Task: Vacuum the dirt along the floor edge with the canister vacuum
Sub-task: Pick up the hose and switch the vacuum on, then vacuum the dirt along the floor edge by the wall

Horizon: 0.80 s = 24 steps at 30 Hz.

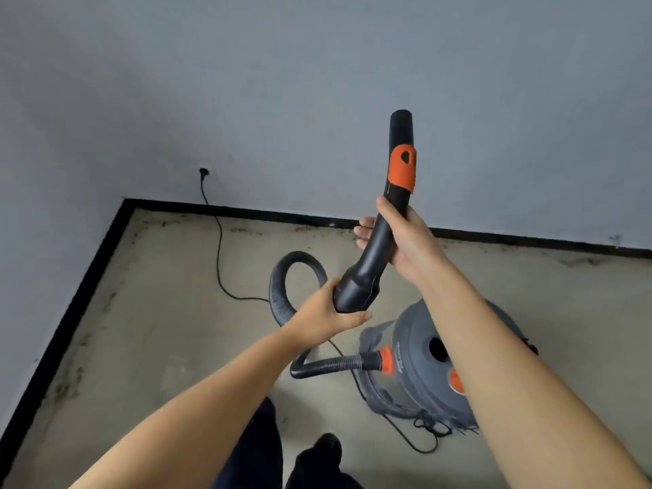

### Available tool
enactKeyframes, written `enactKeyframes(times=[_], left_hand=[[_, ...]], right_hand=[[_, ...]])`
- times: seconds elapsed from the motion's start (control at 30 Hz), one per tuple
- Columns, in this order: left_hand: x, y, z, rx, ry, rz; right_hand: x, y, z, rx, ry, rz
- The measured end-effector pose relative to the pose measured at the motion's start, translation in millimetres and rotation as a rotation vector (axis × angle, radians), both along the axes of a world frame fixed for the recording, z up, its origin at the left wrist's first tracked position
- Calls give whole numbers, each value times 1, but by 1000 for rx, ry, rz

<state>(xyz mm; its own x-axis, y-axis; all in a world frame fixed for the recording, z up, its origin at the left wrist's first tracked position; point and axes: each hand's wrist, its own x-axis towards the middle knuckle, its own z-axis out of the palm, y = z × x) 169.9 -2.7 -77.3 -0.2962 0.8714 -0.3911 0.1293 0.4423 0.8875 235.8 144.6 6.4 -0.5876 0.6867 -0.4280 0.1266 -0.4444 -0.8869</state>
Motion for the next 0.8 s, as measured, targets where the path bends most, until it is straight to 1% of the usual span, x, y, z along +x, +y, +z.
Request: enactKeyframes(times=[0.1,0.17,0.27,0.33,0.37,0.43,0.53,0.6,0.63,0.67,0.7,0.8], left_hand=[[-18,-29,10,67,-68,178],[-35,-59,12,84,-89,278],[-60,-113,4,106,-4,433],[-81,-150,-5,67,60,583],[-93,-167,-9,49,49,662],[-117,-196,-13,70,-81,779],[-148,-231,-17,140,-246,845],[-166,-251,-24,162,-357,863],[-173,-261,-30,159,-380,887],[-180,-269,-36,146,-376,927],[-185,-275,-44,105,-334,985],[-199,-287,-68,-84,-147,1230]], right_hand=[[-41,-42,-3,0,-31,151],[-74,-72,-10,30,-66,191],[-137,-119,-11,74,-93,283],[-184,-155,-7,97,-88,379],[-208,-174,-5,105,-87,437],[-255,-215,-4,137,-88,563],[-313,-274,-11,191,-126,784],[-344,-302,-26,189,-188,861],[-356,-313,-37,175,-225,876],[-367,-323,-48,157,-260,881],[-375,-331,-58,142,-292,879],[-399,-353,-87,107,-345,879]])
